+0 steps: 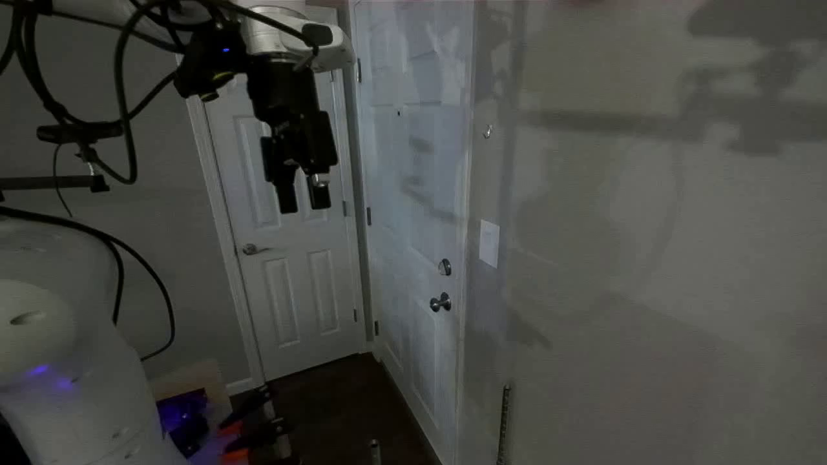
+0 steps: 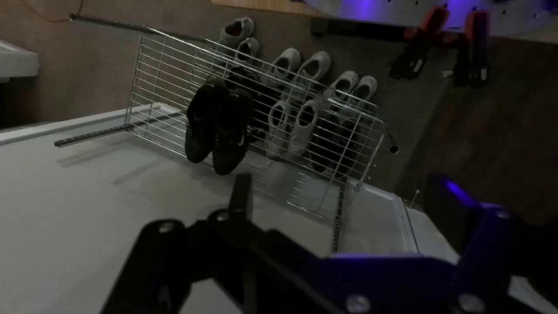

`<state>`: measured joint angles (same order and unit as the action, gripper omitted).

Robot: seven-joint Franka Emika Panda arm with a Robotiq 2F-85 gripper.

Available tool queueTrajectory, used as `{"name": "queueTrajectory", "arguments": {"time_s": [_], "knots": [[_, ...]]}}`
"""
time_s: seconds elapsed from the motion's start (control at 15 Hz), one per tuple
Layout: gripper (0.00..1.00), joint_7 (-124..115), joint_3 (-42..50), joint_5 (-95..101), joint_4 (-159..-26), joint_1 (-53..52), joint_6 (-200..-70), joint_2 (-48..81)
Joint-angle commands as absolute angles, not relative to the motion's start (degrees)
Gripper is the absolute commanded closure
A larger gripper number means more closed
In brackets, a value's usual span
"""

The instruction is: Press the switch on top to turn on the light

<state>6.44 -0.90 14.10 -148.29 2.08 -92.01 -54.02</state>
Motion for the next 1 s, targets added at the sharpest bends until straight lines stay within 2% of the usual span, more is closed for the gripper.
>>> {"name": "queueTrajectory", "arguments": {"time_s": [0.0, 0.53, 0.93], "knots": [[0.0, 5.7, -0.1, 14.7, -148.1, 0.8, -91.7, -53.9], [0.0, 5.7, 0.1, 14.6, -148.2, 0.7, -91.9, -53.6], [0.0, 3.5, -0.6, 15.6, -148.8, 0.8, -97.8, -47.5]]}}
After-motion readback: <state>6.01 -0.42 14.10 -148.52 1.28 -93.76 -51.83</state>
